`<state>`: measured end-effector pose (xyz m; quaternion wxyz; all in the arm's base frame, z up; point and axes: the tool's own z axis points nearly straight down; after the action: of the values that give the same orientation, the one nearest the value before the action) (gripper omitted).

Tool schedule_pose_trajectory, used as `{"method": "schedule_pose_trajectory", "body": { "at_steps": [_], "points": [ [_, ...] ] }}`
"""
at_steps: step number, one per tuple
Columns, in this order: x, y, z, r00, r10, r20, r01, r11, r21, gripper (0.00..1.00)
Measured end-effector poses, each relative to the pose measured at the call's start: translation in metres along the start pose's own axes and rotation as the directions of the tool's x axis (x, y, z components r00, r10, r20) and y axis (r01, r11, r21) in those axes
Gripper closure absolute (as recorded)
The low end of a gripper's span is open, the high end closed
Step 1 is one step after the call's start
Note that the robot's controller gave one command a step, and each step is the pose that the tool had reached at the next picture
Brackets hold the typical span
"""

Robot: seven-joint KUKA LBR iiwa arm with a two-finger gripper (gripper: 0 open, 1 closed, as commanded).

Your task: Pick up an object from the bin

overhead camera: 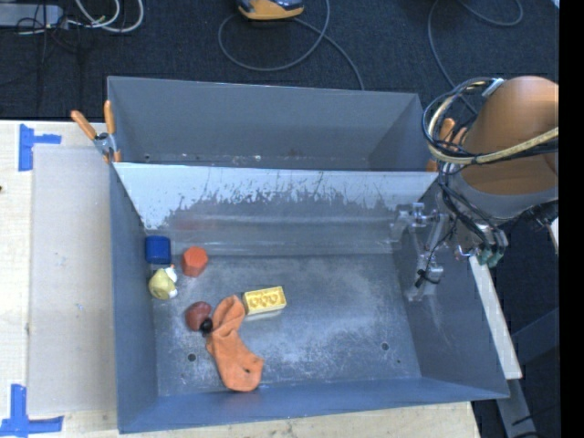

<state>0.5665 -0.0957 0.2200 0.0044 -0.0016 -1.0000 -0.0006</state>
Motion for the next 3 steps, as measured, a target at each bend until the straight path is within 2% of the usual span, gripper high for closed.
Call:
{"method": "schedule_pose_trajectory", "body": {
  "at_steps": [1,2,3],
  "points": [
    [-0.001,0.000,-0.005,1.000,-0.002,0.008,0.002,1.000,0.001,0.00],
    [-0.001,0.001,-0.004,1.000,-0.004,0.008,0.004,1.000,0.001,0.00],
    [-0.016,0.009,0.015,0.994,-0.110,0.003,0.110,0.994,0.000,0.00]
  ]
}}
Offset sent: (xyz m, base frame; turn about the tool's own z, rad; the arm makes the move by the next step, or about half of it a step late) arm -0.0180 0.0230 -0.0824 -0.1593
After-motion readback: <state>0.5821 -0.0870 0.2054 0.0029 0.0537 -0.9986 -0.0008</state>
